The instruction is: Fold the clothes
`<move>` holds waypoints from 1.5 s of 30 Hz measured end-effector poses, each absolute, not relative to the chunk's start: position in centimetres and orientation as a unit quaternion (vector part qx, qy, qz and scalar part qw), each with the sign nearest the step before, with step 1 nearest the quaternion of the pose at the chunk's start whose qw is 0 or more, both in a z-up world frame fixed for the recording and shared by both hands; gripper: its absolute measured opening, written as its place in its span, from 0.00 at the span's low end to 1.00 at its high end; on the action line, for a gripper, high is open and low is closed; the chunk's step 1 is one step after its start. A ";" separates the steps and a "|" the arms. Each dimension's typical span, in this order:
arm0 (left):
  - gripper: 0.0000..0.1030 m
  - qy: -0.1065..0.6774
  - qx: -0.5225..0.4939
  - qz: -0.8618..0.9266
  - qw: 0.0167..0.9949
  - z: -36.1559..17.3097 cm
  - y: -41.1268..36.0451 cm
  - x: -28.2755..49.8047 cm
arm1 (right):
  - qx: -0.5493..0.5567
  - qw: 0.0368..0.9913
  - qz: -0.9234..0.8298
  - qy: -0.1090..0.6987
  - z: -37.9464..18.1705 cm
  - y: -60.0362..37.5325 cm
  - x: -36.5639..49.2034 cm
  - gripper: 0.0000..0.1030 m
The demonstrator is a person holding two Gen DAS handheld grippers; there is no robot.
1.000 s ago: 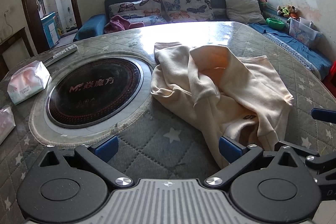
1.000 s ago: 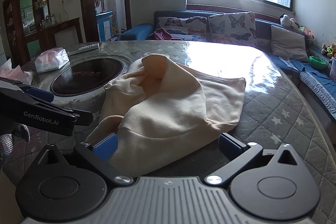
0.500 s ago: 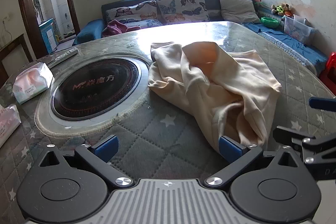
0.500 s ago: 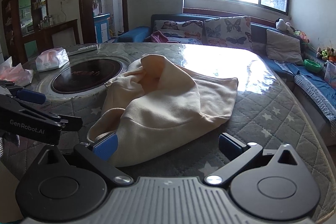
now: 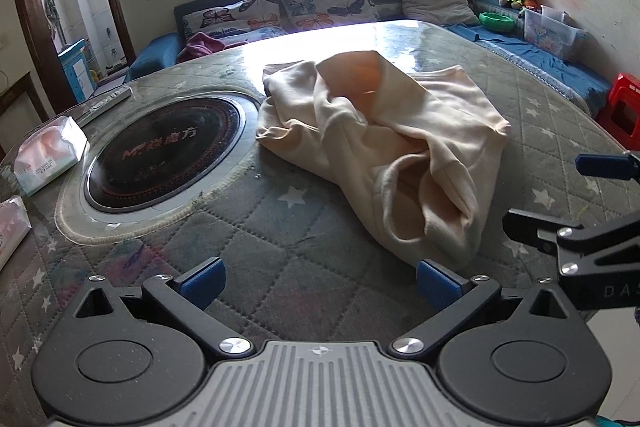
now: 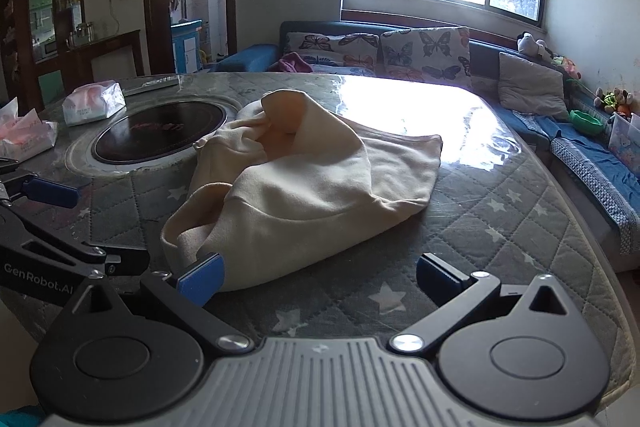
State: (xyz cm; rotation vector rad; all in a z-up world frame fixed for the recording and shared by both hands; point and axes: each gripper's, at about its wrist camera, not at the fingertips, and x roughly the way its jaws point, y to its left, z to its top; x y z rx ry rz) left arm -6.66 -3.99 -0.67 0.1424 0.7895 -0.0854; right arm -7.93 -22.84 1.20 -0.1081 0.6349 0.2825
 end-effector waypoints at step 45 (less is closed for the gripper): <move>1.00 0.379 0.062 -0.028 0.923 0.4 -2.2 -2.8 | -0.049 0.936 0.156 0.312 2.0 -22.0 -4.2 0.94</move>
